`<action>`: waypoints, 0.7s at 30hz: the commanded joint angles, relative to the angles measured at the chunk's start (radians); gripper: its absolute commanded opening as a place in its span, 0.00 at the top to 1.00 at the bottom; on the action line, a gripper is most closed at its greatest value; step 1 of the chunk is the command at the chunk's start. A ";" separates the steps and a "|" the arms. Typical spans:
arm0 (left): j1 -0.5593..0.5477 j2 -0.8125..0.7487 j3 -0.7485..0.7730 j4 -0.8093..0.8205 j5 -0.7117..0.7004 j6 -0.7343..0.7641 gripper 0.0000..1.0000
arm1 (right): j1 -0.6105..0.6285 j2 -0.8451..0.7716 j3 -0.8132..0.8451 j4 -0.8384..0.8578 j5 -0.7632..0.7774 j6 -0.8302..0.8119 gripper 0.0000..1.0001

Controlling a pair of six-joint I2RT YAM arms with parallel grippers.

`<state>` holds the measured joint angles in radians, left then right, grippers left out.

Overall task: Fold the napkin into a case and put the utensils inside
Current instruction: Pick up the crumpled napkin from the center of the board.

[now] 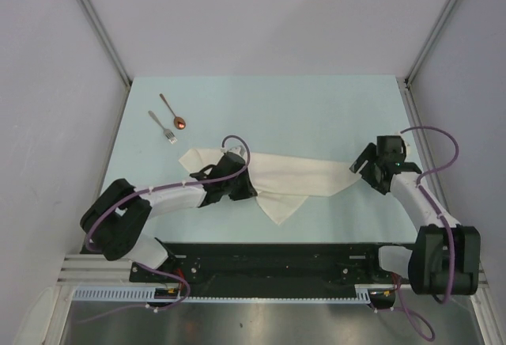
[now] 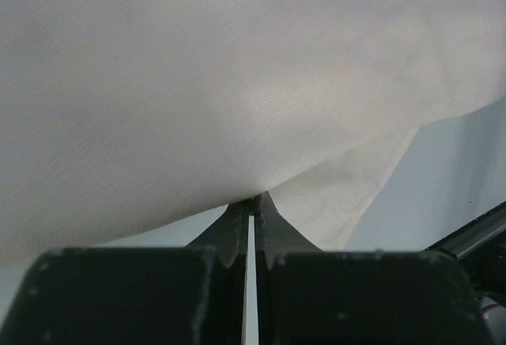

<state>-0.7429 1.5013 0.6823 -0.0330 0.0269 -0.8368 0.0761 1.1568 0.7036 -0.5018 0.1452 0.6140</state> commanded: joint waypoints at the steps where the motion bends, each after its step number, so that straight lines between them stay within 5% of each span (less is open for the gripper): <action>1: 0.002 -0.108 0.006 -0.039 0.028 0.042 1.00 | -0.174 0.084 0.010 0.127 -0.209 -0.085 0.14; 8: 0.000 -0.196 0.019 -0.113 0.057 0.082 1.00 | -0.256 0.156 0.002 0.195 -0.251 -0.151 0.16; 21: 0.020 -0.052 0.062 -0.085 0.038 0.057 0.71 | -0.265 0.161 0.000 0.181 -0.245 -0.175 0.15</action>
<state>-0.7422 1.4166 0.6849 -0.1318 0.0811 -0.7864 -0.1818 1.3167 0.7013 -0.3408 -0.0917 0.4614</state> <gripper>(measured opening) 0.276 0.850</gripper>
